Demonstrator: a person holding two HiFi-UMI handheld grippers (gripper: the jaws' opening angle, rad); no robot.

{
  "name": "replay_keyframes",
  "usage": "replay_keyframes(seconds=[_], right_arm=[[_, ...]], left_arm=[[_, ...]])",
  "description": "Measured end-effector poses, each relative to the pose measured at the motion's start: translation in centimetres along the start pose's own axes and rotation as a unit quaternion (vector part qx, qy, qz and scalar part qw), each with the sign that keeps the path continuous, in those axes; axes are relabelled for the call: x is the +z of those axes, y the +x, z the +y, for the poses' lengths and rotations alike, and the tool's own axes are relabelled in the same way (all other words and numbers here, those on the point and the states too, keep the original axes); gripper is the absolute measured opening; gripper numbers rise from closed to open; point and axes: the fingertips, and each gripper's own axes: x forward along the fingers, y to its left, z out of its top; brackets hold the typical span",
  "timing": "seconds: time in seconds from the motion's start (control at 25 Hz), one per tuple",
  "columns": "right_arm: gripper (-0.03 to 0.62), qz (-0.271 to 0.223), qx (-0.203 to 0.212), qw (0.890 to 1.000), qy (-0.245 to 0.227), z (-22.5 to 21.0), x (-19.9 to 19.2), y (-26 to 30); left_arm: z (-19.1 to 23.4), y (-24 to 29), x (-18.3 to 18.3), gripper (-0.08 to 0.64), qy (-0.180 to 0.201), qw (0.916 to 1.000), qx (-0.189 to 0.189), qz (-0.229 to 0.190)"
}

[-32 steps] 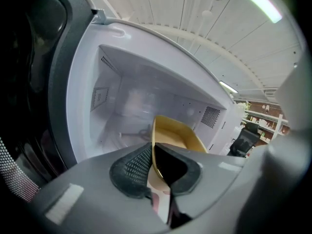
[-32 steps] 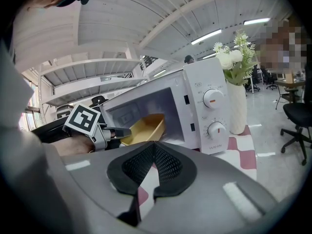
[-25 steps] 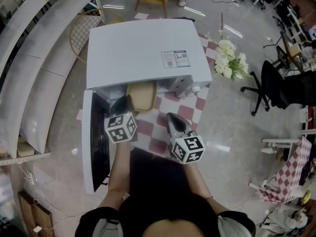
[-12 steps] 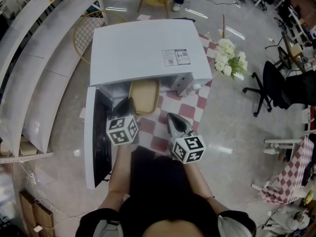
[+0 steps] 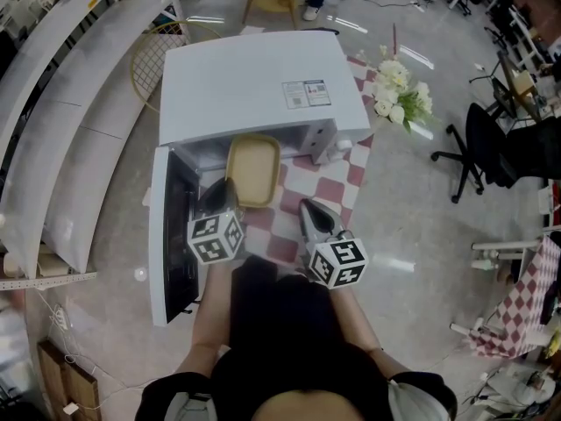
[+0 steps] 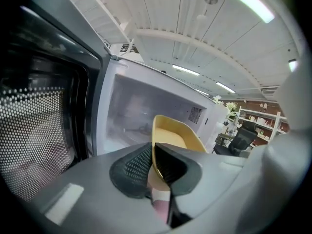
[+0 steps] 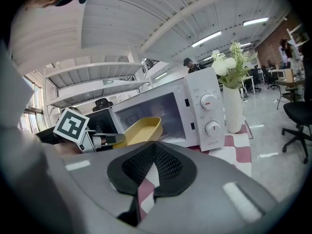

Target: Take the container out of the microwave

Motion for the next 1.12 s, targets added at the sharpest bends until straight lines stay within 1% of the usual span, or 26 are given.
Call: replay_keyframes(seconds=[0.24, 0.48, 0.72, 0.92, 1.12], right_arm=[[0.001, -0.005, 0.001, 1.0, -0.004, -0.1, 0.0, -0.9], [0.002, -0.02, 0.006, 1.0, -0.008, -0.3, 0.3, -1.9], [0.0, -0.026, -0.004, 1.0, 0.0, -0.9, 0.2, -2.7], [0.001, -0.035, -0.015, 0.999, 0.008, -1.7, 0.4, -3.2], [0.0, -0.046, -0.037, 0.998, 0.014, -2.7, 0.7, -3.9]], left_arm=[[-1.2, -1.2, -0.6, 0.026, 0.007, 0.9997, -0.021, -0.013], [-1.9, -2.2, -1.0, 0.026, 0.012, 0.9989, -0.039, -0.023], [-2.6, -3.2, -1.4, 0.026, 0.019, 0.9977, -0.056, -0.034], [-3.8, -3.6, -1.2, 0.026, 0.011, 0.996, -0.077, -0.044], [-5.6, -4.1, -0.4, 0.026, 0.037, 0.9919, -0.106, -0.06]])
